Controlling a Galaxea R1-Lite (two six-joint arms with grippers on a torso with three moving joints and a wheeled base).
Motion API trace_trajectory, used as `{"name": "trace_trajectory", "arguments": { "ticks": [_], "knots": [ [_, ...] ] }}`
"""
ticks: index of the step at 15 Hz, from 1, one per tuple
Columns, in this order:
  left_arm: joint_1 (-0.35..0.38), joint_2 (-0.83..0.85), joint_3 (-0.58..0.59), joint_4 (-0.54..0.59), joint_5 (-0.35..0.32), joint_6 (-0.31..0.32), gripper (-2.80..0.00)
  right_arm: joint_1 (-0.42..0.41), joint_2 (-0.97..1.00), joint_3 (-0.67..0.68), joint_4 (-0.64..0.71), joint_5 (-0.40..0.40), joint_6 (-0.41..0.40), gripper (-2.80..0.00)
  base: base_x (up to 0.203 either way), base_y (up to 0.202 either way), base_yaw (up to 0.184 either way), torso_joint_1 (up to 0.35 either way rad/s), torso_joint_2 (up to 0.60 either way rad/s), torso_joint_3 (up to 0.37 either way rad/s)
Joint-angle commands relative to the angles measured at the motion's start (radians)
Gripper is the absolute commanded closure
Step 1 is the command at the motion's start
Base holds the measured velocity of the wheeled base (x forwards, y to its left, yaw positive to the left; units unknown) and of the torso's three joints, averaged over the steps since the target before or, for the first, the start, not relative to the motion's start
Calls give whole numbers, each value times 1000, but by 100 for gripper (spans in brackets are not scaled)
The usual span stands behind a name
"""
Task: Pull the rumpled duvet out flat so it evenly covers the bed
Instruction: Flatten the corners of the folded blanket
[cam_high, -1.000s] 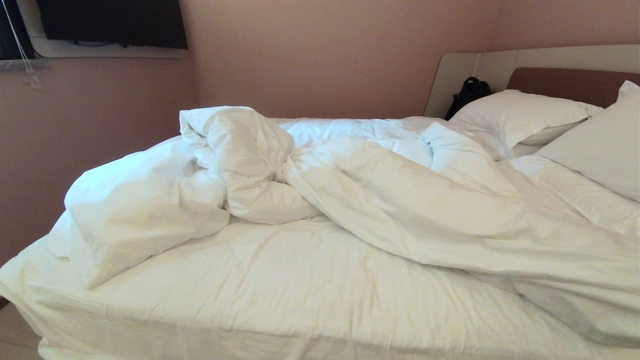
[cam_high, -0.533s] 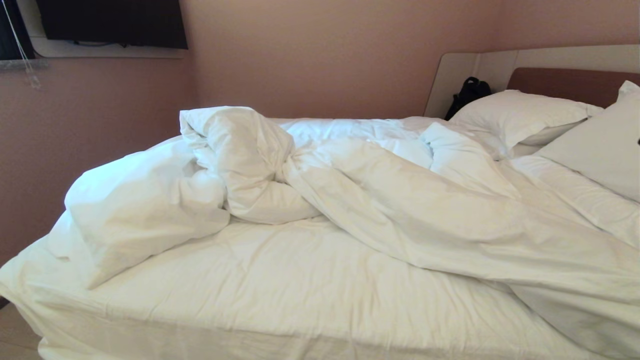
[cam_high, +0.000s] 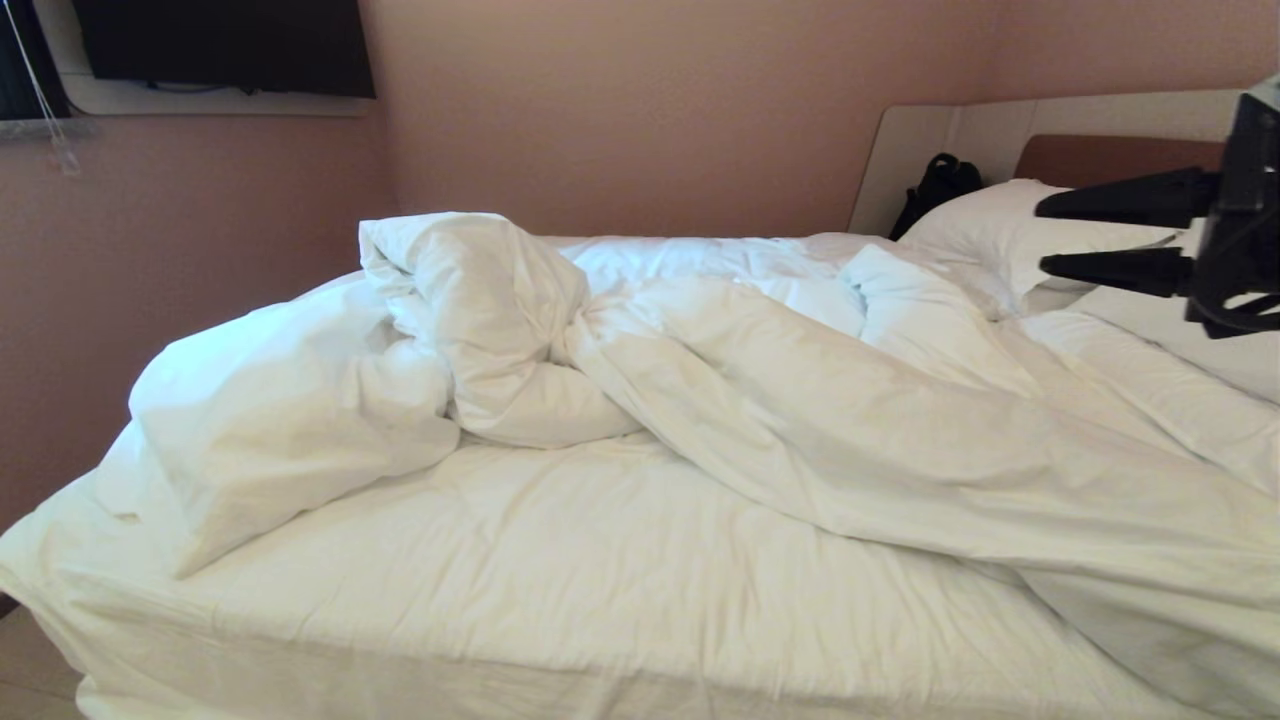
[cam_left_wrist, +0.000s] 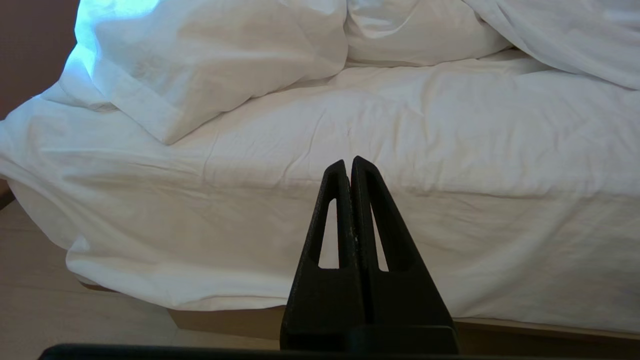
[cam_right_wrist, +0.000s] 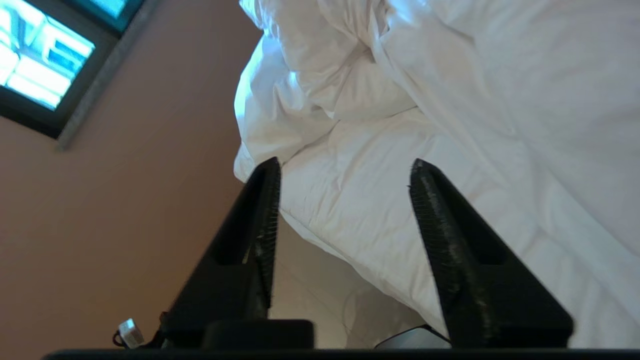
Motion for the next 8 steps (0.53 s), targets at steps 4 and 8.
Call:
{"name": "trace_trajectory", "arguments": {
  "ticks": [4,8],
  "knots": [
    [0,0,0,0,0,0,0,190,281,-211,38,-650,-36,0,0,0,0,0,0,0],
    [0,0,0,0,0,1,0,285,498,-428,125,-904,-117,0,0,0,0,0,0,0]
  ]
}}
